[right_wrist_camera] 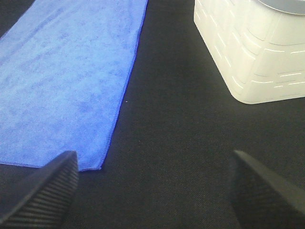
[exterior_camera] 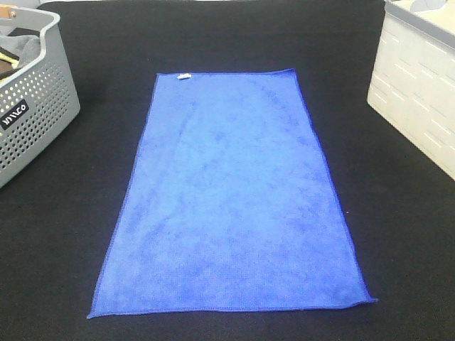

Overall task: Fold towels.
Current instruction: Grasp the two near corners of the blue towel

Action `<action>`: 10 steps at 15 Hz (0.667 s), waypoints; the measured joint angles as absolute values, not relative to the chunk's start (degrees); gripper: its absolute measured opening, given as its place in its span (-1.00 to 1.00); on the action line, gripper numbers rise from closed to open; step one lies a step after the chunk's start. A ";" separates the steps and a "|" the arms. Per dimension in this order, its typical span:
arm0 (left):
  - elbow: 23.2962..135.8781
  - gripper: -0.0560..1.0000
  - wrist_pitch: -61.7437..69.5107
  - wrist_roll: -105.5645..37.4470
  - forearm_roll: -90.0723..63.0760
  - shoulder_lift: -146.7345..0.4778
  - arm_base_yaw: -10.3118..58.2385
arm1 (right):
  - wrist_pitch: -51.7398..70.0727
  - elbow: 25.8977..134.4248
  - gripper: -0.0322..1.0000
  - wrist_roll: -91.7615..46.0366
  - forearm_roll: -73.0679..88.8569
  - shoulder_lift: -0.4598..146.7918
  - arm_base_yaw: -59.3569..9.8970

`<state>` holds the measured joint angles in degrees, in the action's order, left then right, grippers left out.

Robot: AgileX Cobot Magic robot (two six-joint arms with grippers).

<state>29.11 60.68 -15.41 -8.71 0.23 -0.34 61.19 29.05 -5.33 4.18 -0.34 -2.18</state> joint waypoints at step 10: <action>29.11 0.35 60.56 -15.41 -8.71 0.23 -0.34 | 61.19 29.05 0.60 -5.33 4.18 -0.34 -2.18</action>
